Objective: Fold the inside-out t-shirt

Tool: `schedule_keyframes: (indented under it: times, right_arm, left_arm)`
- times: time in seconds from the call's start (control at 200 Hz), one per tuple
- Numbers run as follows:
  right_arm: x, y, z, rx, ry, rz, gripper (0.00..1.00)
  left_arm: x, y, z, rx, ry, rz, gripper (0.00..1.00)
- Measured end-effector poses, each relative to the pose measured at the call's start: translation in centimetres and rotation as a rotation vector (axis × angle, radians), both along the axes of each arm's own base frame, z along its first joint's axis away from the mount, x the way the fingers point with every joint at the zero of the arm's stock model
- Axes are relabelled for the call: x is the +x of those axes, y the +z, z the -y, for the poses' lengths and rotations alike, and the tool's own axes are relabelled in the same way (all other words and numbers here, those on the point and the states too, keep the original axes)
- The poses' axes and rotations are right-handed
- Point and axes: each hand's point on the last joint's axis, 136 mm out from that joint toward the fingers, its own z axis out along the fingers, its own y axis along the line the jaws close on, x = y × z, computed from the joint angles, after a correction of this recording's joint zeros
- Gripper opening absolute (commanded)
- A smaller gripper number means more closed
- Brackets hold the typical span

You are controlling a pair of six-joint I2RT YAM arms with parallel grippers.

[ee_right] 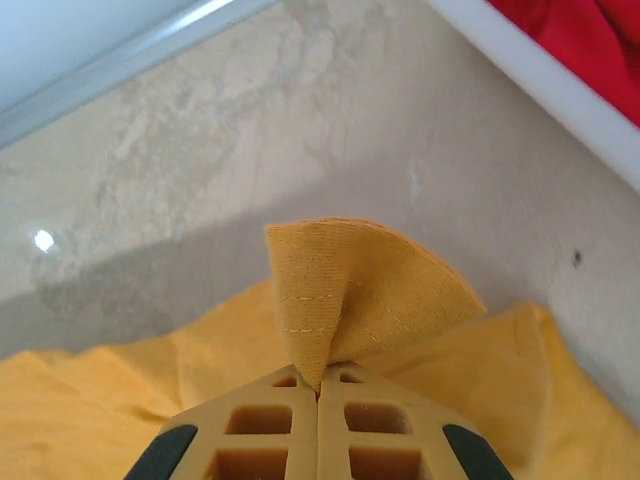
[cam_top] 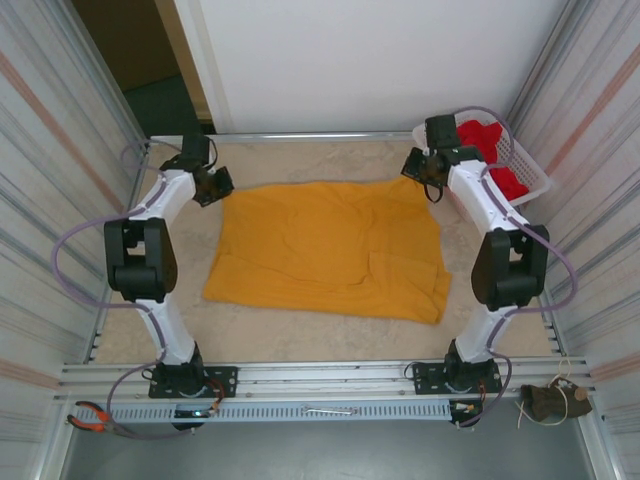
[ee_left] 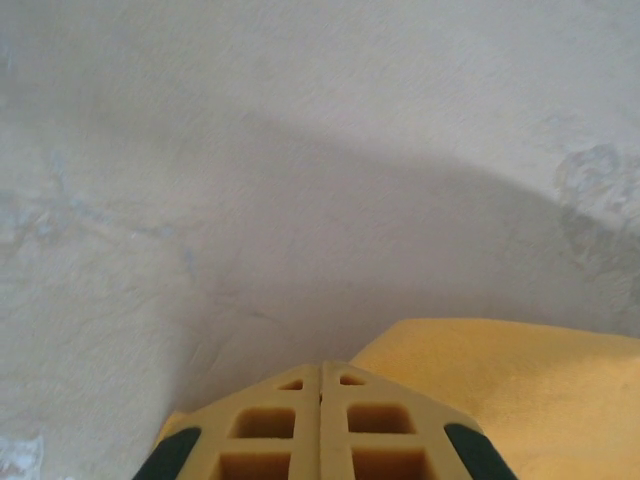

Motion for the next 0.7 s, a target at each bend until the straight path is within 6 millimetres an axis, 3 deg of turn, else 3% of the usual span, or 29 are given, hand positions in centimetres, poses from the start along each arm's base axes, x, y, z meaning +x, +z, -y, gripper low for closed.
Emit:
schedule_keyframes:
  times: [0.165, 0.436, 0.571, 0.701]
  right_arm:
    - [-3.9, 1.4, 0.2, 0.030, -0.007, 0.024, 0.00]
    - [-10.6, 4.9, -0.2, 0.068, -0.010, 0.119, 0.00]
    - [-14.1, 4.9, -0.8, 0.072, -0.004, 0.127, 0.00]
    - [-16.8, 3.5, -1.2, 0.073, -0.005, 0.106, 0.00]
  left_arm:
    - [-1.6, -0.8, -1.3, 0.000, 0.038, -0.032, 0.00]
    - [-2.9, 0.1, -1.9, -0.011, 0.071, -0.019, 0.00]
    - [-3.7, -0.2, -2.4, -0.019, 0.095, -0.034, 0.00]
    - [-4.4, -1.0, -2.6, -0.022, 0.108, -0.059, 0.00]
